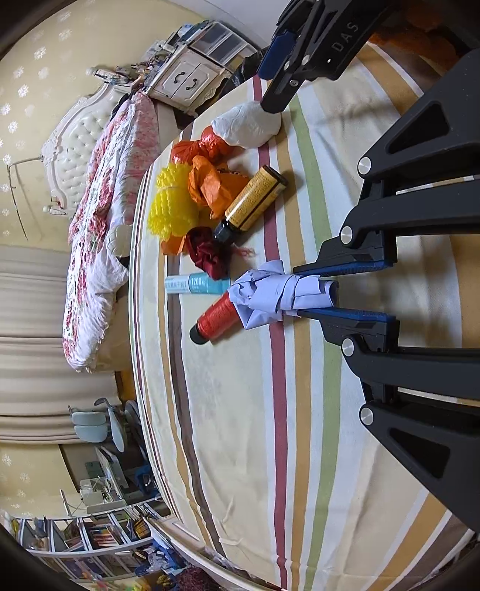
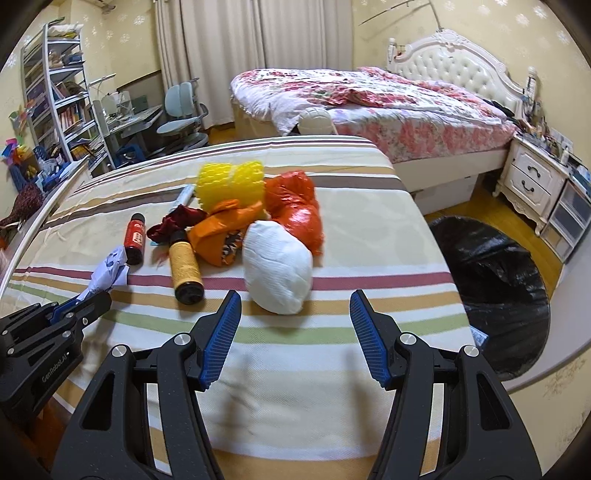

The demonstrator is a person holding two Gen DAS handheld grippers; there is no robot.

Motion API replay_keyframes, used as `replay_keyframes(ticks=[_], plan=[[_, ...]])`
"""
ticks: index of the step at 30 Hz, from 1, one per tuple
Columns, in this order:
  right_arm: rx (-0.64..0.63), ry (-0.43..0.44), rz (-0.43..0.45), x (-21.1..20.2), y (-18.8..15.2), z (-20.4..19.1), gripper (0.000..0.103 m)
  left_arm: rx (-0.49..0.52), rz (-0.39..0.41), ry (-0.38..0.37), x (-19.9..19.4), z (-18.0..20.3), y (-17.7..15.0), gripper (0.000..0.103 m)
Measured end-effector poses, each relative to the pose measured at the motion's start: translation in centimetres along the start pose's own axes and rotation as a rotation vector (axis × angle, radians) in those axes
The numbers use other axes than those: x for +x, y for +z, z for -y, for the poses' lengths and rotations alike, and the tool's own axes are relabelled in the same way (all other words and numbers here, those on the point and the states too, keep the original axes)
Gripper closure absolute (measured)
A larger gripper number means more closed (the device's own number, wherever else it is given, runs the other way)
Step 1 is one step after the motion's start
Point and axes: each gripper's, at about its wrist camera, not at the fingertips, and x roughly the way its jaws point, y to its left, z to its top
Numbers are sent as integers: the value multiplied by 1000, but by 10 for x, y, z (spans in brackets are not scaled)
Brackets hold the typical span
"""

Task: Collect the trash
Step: 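Close the left gripper on the lavender cloth, then close the right gripper on the white plastic ball, then drop the white ball into the bin with right while left drops the cloth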

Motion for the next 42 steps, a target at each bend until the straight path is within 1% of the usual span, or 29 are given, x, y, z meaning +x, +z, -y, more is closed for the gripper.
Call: replay_keyframes(ticks=[6, 7, 8, 9, 10, 15, 20, 28, 35, 42], plan=[[-25, -13, -4, 15, 11, -12, 43, -9, 0, 9, 4, -6, 1, 86], [-28, -17, -13, 19, 12, -12, 46, -11, 0, 9, 5, -7, 1, 86], [-29, -19, -17, 20, 12, -12, 51, -13, 1, 8, 5, -8, 1, 86], [-29, -21, -25, 22, 13, -12, 65, -15, 2, 8, 5, -8, 1, 86], [-27, -14, -35, 23, 13, -12, 67, -14, 3, 7, 5, -9, 2, 86], [-18, -11, -19, 13, 9, -7, 68, -13, 9, 0, 2, -7, -1, 86], [-3, -21, 4, -2, 6, 1, 69, 2, 34, -19, -7, -2, 0, 86], [53, -67, 43, -25, 2, 35, 69, 34, 81, -60, -18, 20, 10, 86], [95, -129, 82, -39, 7, 71, 69, 89, 119, -96, -18, 57, 26, 86], [134, -198, 110, -43, 12, 111, 68, 156, 145, -139, -7, 109, 42, 86]])
